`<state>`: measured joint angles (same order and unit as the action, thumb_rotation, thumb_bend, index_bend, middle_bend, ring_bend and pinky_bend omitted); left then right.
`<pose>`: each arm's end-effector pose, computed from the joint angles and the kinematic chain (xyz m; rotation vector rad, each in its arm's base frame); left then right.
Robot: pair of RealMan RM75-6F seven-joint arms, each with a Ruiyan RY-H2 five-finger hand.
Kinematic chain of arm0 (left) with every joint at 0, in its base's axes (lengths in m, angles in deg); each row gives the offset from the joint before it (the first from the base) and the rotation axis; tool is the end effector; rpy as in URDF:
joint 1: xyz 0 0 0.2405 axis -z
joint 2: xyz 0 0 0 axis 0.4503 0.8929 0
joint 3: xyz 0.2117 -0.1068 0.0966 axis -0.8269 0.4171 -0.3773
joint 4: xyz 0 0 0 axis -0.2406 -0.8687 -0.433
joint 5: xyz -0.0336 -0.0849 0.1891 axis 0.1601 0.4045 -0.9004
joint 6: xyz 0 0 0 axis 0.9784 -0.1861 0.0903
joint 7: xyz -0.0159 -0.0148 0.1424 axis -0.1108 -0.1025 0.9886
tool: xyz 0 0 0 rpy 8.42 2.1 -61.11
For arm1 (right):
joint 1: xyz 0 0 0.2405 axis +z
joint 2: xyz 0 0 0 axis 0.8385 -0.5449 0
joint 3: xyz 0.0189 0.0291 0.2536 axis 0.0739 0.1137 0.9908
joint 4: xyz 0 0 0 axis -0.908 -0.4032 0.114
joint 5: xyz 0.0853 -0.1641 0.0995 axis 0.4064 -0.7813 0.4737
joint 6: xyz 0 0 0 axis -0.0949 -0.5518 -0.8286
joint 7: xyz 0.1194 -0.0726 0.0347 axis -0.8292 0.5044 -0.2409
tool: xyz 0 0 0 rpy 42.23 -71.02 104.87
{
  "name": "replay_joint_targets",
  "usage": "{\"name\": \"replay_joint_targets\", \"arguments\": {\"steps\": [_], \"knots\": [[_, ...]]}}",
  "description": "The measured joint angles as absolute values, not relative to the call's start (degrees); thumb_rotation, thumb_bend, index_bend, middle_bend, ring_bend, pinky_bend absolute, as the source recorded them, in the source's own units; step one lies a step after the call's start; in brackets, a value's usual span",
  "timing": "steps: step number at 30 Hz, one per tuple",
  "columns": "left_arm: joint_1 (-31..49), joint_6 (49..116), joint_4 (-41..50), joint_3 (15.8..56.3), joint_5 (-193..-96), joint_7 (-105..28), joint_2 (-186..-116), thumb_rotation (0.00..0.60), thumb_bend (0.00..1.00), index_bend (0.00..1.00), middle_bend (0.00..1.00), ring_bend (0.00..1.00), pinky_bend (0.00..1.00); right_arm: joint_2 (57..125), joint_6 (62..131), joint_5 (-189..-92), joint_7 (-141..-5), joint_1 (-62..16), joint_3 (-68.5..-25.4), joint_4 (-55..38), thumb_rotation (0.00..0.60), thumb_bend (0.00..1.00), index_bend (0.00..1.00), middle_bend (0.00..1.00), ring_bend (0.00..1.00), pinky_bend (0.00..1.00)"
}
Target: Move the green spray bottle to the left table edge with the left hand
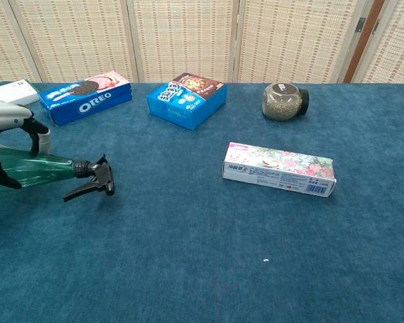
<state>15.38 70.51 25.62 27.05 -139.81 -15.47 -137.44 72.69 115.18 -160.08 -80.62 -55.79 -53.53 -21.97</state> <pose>-0.2266 0.3269 0.0613 -1.8992 -0.8983 -0.5266 -0.3459 -0.1631 0.1640 1.2564 -1.0462 0.8867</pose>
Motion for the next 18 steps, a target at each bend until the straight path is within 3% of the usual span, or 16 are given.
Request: {"name": "replay_joint_targets", "arguments": {"steps": [18], "knots": [[6.97, 77.17, 23.97, 33.73, -150.67, -49.54, -138.45, 0.6, 0.0, 0.65, 0.54, 0.28, 0.1, 73.12, 115.25, -159.81, -81.1, -55.93, -53.43, -21.59, 0.6, 0.0, 0.11, 0.16, 0.21, 0.41]]}}
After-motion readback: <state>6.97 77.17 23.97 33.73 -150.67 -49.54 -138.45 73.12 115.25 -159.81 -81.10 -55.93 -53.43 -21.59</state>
